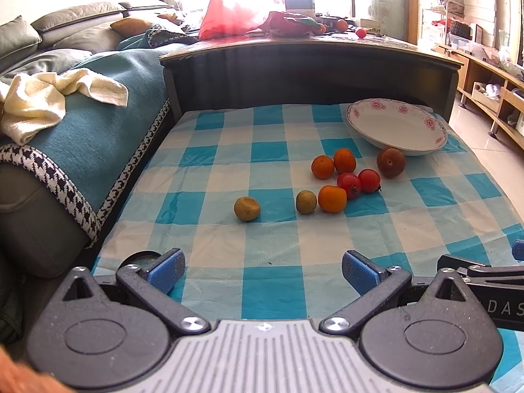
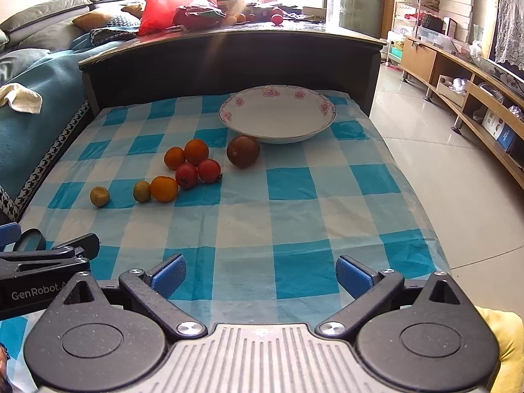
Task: Organize fruits
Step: 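Move both tools toward the cluster of fruits on the checked cloth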
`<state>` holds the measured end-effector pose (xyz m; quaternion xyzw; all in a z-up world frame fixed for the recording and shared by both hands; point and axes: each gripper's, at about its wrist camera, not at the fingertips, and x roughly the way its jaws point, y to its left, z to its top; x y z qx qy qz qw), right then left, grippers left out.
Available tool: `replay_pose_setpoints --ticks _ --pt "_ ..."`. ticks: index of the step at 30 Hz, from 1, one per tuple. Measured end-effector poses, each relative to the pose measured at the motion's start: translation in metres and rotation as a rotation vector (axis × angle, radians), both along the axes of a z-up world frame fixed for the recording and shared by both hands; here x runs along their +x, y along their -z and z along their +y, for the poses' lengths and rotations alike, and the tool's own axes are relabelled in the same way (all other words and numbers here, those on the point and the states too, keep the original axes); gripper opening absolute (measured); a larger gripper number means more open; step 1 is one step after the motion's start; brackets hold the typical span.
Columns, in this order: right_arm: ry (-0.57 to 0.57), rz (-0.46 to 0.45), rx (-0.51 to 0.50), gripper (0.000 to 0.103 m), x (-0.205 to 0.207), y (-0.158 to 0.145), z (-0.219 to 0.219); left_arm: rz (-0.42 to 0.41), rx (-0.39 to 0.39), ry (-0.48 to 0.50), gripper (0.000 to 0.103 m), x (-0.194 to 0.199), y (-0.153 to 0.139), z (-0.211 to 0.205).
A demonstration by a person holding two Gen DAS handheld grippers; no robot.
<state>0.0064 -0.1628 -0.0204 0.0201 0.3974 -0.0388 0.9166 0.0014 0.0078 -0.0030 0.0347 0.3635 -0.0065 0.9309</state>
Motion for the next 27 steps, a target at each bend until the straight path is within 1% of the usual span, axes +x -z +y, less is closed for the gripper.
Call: replay_pose_setpoints --ticks 4,9,11,13,16,18,19,20,22,24,26,27 --pt "-0.014 0.01 0.015 0.091 0.004 0.002 0.003 -0.015 0.017 -0.003 0.103 0.001 0.002 0.002" --pt "-0.043 0.019 0.039 0.09 0.01 0.005 0.006 -0.064 0.057 0.013 0.103 0.005 0.003 0.005" --pt "-0.06 0.022 0.05 0.088 0.014 0.006 0.008 -0.077 0.06 0.019 0.103 0.008 0.003 0.008" --pt "-0.083 0.028 0.058 0.084 0.02 0.006 0.011 -0.083 0.065 0.029 0.103 0.014 0.003 0.011" --pt "-0.121 0.02 0.05 0.082 0.028 0.004 0.016 -0.092 0.071 0.047 0.103 0.02 0.001 0.015" --pt "-0.152 0.013 0.044 0.081 0.033 0.002 0.02 -0.089 0.07 0.056 0.103 0.025 0.0 0.018" --pt "-0.167 0.015 0.046 0.077 0.036 0.001 0.02 -0.084 0.079 0.066 0.103 0.028 0.0 0.019" --pt "-0.177 0.015 0.051 0.076 0.038 0.0 0.021 -0.084 0.09 0.079 0.103 0.031 0.0 0.019" --pt "-0.192 0.007 0.078 0.075 0.043 -0.002 0.022 -0.089 0.11 0.115 0.103 0.036 0.002 0.019" --pt "-0.218 -0.004 0.085 0.075 0.048 -0.004 0.024 -0.079 0.117 0.158 0.103 0.044 0.006 0.02" --pt "-0.24 -0.018 0.073 0.074 0.052 -0.004 0.024 -0.05 0.108 0.192 0.099 0.053 0.011 0.022" --pt "-0.25 -0.018 0.071 0.073 0.055 -0.003 0.025 -0.04 0.099 0.203 0.097 0.058 0.013 0.023"
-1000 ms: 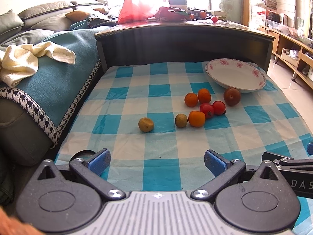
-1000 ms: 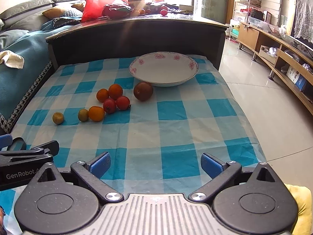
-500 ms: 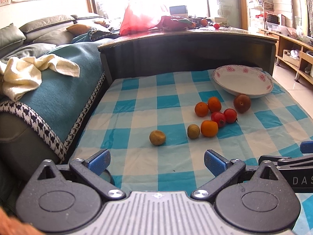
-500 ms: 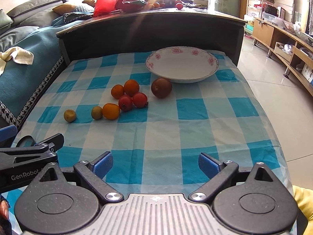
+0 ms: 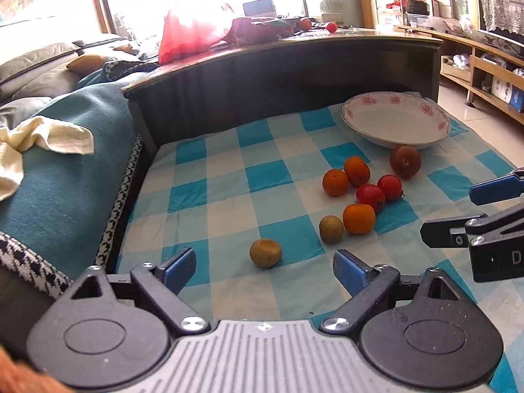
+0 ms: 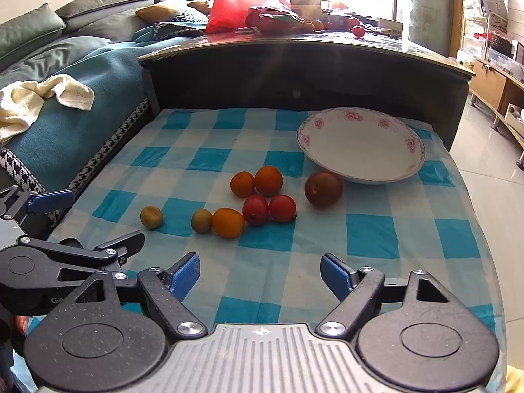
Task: Organize fruits
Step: 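Grasp a small brown fruit with the left tool while the right tool grasps a tangerine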
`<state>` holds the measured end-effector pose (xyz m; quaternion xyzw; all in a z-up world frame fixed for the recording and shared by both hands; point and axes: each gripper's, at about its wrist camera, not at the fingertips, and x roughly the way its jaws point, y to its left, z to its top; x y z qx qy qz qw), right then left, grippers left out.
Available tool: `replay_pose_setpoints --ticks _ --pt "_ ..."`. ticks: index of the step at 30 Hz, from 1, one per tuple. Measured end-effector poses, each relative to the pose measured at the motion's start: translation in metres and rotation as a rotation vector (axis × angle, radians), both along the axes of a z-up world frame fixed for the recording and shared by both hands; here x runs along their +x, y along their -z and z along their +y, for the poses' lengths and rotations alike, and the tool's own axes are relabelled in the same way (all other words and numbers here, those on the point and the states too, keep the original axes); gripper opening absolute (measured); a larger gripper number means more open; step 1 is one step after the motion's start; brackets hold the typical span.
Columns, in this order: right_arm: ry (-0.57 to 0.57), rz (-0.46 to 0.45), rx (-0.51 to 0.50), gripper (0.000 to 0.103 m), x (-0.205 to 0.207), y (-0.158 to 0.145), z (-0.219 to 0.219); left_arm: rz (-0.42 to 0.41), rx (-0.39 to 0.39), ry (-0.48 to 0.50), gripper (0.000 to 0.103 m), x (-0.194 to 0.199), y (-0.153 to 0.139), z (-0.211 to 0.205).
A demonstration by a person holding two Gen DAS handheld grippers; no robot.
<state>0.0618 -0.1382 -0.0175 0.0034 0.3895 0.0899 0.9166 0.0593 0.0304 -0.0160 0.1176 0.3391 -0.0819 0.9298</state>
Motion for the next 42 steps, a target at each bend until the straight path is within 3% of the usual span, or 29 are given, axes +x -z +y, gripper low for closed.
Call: replay_pose_setpoints --ticks 3,7,12,15,32,37,42 --pt "-0.009 0.021 0.034 0.064 0.013 0.004 -0.002 0.012 0.011 0.033 0.096 0.013 0.006 0.001" --pt "-0.036 0.035 0.05 0.061 0.022 0.012 0.002 0.054 0.015 0.101 0.076 0.029 0.017 0.004" --pt "-0.058 0.05 0.058 0.05 0.03 0.023 0.005 0.087 -0.008 0.122 0.065 0.043 0.029 0.011" --pt "-0.077 0.051 0.074 0.041 0.037 0.027 0.007 0.103 -0.028 0.134 0.063 0.046 0.034 0.013" --pt "-0.111 0.025 0.09 0.036 0.064 0.048 0.027 0.102 -0.086 0.16 0.05 0.052 0.039 0.017" --pt "-0.112 0.025 0.073 0.027 0.063 0.049 0.03 0.119 -0.107 0.175 0.038 0.052 0.038 0.018" --pt "-0.113 0.035 0.088 0.026 0.063 0.047 0.031 0.132 -0.118 0.185 0.038 0.051 0.036 0.021"
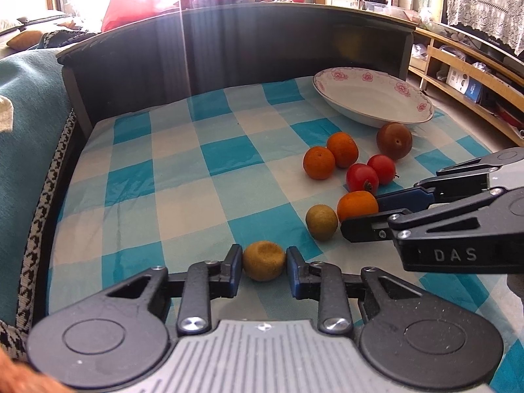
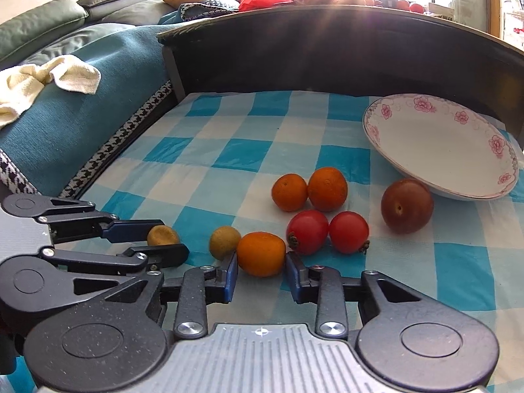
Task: Organize fruits
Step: 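Grasp a small brown fruit with the left tool while the right tool grasps a tangerine, then carry both fruits over the white bowl and open both tools to drop them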
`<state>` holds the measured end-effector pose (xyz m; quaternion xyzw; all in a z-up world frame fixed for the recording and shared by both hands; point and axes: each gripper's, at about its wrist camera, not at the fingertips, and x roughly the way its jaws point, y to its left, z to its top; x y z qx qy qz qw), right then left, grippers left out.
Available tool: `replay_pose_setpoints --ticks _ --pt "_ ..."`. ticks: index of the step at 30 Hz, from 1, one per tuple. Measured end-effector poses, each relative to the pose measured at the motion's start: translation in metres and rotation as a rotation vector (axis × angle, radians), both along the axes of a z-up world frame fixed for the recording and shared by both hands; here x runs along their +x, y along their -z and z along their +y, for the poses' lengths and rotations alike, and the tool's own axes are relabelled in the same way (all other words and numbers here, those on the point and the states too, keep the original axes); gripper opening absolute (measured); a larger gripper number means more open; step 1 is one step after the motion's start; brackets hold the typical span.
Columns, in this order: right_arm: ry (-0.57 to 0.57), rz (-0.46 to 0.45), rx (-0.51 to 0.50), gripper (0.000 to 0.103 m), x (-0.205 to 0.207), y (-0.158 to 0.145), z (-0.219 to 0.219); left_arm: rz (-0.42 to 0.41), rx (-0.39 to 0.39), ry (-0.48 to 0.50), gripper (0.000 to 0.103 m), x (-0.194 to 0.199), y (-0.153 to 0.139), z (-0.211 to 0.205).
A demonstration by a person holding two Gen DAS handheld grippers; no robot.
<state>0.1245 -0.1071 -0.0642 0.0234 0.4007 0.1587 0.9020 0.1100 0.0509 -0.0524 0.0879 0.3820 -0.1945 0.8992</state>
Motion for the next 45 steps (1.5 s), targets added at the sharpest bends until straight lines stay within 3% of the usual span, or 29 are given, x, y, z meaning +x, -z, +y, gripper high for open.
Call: replay_pose_setpoints --ticks 26,35,45 --pt "-0.015 0.019 -0.006 0.026 -0.008 -0.004 -0.001 0.017 0.052 -0.005 0.038 -0.006 -0.006 -0.019" --pt "0.053 -0.038 0.019 0.025 -0.014 -0.034 -0.031 -0.048 0.02 0.06 0.038 0.002 -0.035 -0.061" --pt "0.166 -0.056 -0.006 0.025 0.013 -0.055 -0.087 -0.07 -0.011 0.079 0.037 0.052 -0.046 -0.12"
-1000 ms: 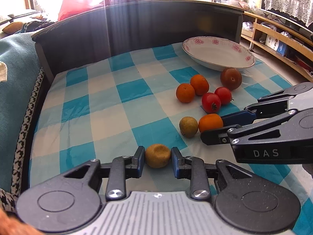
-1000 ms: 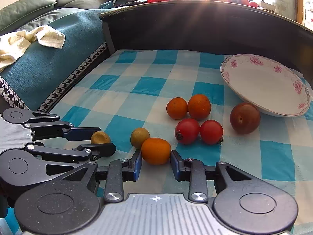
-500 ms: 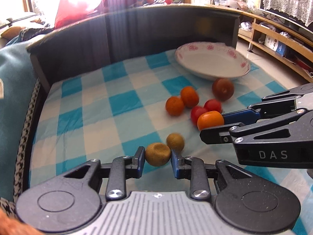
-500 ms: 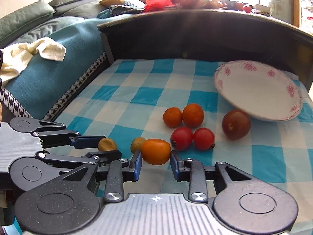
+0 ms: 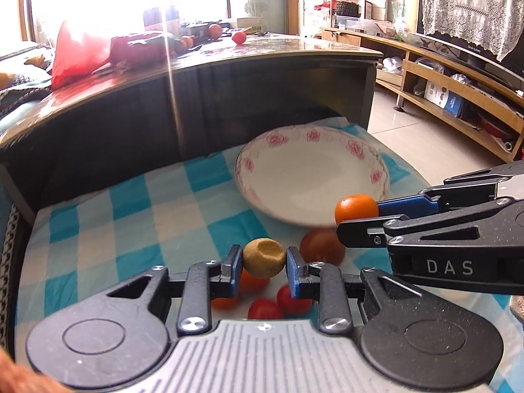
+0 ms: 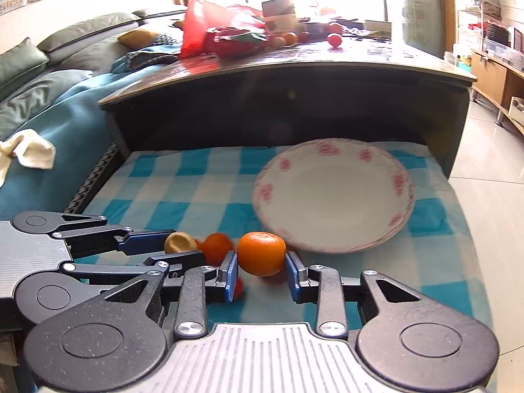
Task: Organize fruits
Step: 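Carry both fruits over the white bowl and open both tools to drop them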
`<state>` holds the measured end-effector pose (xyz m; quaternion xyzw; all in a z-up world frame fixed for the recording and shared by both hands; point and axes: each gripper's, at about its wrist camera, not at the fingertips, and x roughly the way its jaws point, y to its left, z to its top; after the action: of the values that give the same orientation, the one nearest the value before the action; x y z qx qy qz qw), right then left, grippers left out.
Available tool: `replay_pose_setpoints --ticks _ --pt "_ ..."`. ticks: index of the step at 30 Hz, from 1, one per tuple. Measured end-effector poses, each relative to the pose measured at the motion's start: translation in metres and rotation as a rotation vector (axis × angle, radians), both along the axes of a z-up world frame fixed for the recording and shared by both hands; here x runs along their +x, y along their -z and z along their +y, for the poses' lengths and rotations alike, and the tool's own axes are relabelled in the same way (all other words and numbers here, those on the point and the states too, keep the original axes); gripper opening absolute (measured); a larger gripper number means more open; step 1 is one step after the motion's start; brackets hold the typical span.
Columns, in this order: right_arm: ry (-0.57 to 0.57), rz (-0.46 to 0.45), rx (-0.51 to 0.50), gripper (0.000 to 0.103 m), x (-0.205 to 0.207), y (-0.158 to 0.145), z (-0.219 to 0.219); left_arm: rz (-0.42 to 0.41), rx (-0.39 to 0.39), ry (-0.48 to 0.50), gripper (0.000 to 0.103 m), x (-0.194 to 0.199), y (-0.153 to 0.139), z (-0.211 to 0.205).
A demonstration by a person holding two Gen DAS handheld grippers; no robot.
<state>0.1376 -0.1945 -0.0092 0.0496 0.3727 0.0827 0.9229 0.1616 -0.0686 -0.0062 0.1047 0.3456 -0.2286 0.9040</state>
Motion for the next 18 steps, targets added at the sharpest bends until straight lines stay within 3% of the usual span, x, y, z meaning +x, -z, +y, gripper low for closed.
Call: replay_pose_setpoints --ticks 9,18 --pt "0.081 -0.002 -0.013 0.026 0.04 0.008 -0.037 -0.005 -0.009 0.014 0.037 0.046 0.01 -0.038" --pt "0.098 0.039 -0.036 0.026 0.061 0.027 -0.06 -0.001 0.028 0.01 0.037 0.061 0.024 -0.058"
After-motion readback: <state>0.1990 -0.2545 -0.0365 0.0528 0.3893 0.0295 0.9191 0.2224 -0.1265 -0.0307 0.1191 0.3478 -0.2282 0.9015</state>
